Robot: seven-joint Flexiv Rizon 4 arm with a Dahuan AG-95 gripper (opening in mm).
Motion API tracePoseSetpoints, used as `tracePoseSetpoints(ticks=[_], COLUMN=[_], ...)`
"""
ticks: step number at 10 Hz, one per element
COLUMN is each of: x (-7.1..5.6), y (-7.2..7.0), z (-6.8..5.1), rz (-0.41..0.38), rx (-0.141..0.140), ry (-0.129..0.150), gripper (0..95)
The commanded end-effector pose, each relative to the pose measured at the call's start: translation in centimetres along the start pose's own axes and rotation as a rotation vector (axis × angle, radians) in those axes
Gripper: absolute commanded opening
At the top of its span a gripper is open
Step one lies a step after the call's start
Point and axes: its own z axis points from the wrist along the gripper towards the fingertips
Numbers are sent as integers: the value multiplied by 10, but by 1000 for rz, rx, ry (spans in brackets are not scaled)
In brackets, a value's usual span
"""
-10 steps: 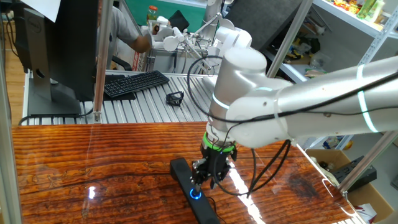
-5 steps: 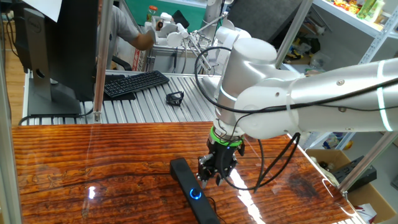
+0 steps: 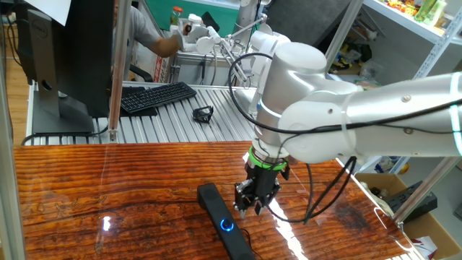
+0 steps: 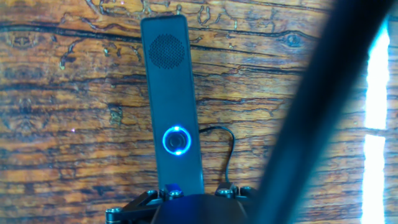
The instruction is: Turn the knob to decrease the volume of the speaker
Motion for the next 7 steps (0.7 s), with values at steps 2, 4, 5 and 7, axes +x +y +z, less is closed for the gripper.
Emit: tracePoseSetpoints(ticks=[2, 4, 5, 7], x=[7, 10, 12, 14], y=[0, 1, 1, 1], z=[-8, -11, -13, -14], rz=[-41, -53, -63, -87], rx=[4, 1, -1, -4], ry=[4, 10, 12, 17], gripper=[380, 380, 190, 190])
